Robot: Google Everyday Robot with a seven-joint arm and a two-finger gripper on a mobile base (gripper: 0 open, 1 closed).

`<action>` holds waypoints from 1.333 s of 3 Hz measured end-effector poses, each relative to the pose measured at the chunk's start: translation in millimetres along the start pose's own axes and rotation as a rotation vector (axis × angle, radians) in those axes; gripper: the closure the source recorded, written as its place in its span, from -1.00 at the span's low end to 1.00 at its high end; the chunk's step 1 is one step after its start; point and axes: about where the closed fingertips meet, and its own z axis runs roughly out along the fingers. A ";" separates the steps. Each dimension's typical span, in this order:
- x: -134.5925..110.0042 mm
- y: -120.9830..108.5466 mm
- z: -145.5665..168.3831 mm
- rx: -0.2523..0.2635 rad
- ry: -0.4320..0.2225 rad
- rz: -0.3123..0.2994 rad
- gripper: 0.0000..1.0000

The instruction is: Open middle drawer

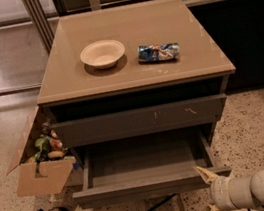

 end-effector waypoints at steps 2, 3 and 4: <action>-20.5 -69.9 47.2 -0.002 0.013 -0.051 -1.00; -12.2 -60.7 55.1 -0.015 0.016 -0.039 -1.00; 7.2 -50.2 70.9 -0.032 0.034 -0.005 -1.00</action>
Offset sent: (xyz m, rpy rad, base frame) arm 0.0683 0.0112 -0.0020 -0.0287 -0.0184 0.0076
